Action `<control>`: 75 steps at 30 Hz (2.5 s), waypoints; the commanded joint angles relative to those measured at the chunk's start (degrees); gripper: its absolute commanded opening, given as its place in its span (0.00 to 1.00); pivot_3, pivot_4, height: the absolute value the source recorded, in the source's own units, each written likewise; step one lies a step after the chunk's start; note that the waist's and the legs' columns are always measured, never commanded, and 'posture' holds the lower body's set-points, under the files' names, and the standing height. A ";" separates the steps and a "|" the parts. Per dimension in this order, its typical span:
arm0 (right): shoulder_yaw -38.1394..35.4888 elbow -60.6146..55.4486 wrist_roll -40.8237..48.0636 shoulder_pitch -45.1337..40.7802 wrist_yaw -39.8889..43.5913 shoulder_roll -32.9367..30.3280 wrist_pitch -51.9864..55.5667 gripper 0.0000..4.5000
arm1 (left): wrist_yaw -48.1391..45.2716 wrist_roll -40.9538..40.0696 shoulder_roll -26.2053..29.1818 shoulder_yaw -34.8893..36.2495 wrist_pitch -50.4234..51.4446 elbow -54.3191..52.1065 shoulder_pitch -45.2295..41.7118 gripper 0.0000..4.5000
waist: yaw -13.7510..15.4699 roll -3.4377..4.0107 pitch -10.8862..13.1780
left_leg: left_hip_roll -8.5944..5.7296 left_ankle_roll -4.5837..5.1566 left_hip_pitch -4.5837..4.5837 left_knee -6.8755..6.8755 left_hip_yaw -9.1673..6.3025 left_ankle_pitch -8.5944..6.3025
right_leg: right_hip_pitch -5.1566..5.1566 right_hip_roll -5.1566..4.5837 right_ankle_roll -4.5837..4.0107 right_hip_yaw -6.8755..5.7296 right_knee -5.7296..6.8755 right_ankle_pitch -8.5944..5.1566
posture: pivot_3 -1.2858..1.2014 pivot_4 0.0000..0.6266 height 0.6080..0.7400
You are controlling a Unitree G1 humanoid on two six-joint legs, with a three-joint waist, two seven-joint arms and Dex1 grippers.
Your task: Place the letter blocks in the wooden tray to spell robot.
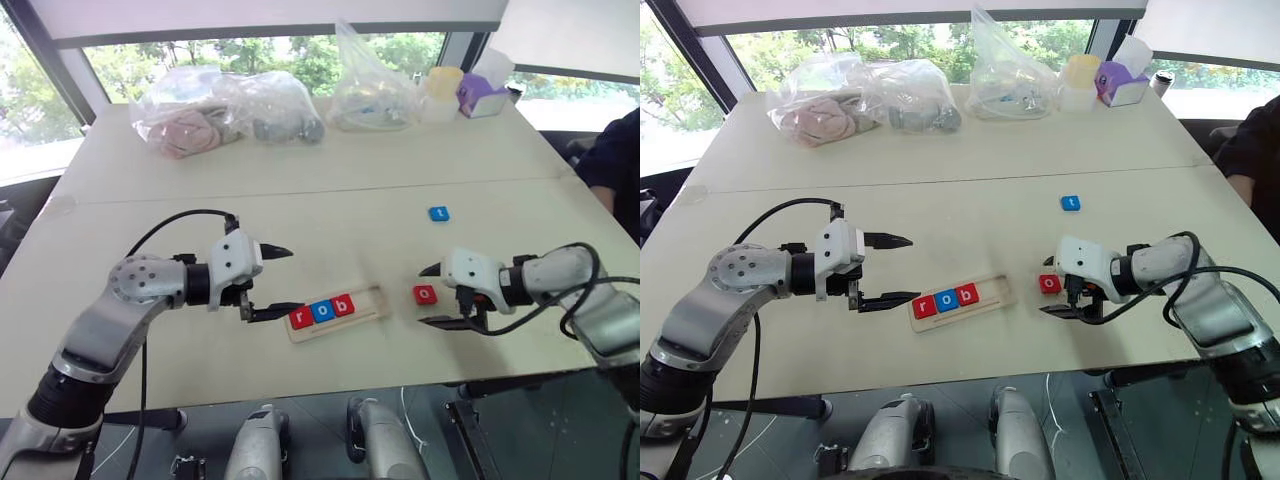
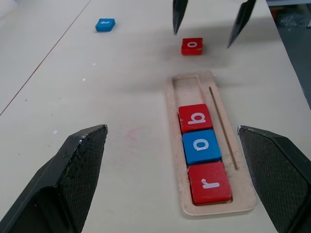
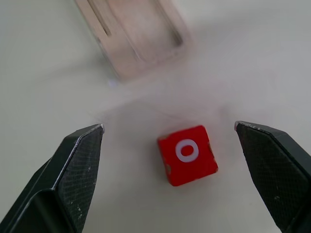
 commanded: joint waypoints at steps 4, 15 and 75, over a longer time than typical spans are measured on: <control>2.02 6.54 -3.93 -3.17 3.25 0.81 -6.90 0.99 | 0.47 -0.02 0.25 0.83 -0.05 -2.05 -0.09 1.00 | 0.18 0.00 0.00 | -0.05 0.00 -0.01 0.01 0.09 0.00 | 0.02 -0.03 0.01 0.01 -0.01 0.00 | 0.52 0.24 1.00; 2.02 14.65 -5.96 -6.40 4.73 2.56 -11.12 0.99 | 0.95 0.00 0.09 0.77 0.10 -2.50 -0.09 1.00 | 0.13 0.00 -0.01 | -0.06 0.00 0.10 0.05 0.10 0.01 | 0.16 -0.04 0.01 0.02 -0.01 0.01 | 0.52 0.24 1.00; 11.24 11.45 -8.14 -17.72 10.22 17.17 -7.66 0.25 | 2.28 -0.58 0.58 1.70 1.20 -4.73 1.41 1.00 | 0.01 -0.01 -0.02 | -0.07 0.00 0.22 0.05 0.14 0.01 | 0.20 -0.03 -0.04 0.04 0.13 0.05 | 0.52 0.24 1.00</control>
